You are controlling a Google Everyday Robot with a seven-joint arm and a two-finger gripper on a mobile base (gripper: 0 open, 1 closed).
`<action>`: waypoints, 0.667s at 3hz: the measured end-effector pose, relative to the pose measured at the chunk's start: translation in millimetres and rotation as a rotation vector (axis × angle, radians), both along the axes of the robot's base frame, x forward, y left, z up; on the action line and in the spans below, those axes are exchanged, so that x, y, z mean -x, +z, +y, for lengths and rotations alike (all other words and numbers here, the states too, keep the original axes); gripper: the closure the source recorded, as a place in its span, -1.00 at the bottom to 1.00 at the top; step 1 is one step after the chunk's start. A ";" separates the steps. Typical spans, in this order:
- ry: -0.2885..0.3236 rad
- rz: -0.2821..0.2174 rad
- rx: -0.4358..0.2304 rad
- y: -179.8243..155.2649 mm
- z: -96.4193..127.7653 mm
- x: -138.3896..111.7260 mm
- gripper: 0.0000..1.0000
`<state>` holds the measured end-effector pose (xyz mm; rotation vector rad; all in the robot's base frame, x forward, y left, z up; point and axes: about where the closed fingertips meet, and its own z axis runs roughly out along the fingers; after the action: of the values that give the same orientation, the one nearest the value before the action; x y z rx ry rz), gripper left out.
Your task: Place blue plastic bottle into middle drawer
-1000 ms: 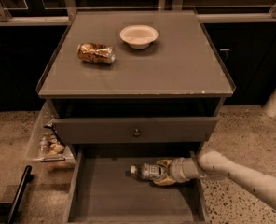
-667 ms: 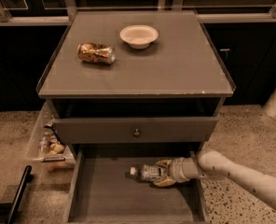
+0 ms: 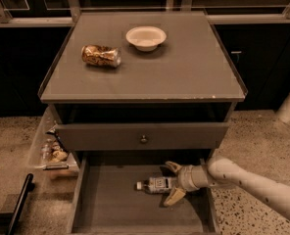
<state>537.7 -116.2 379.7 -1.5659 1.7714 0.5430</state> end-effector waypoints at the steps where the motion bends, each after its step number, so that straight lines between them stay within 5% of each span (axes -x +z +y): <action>1: 0.000 0.000 0.000 0.0 0.1 0.2 -1.00; 2: 0.018 -0.013 -0.015 16.7 -10.4 17.6 -1.00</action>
Offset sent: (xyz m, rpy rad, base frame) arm -0.0439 -0.0317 0.0455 0.0339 -0.0393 0.0393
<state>520.1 -126.6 396.4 -1.5731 1.7413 0.5519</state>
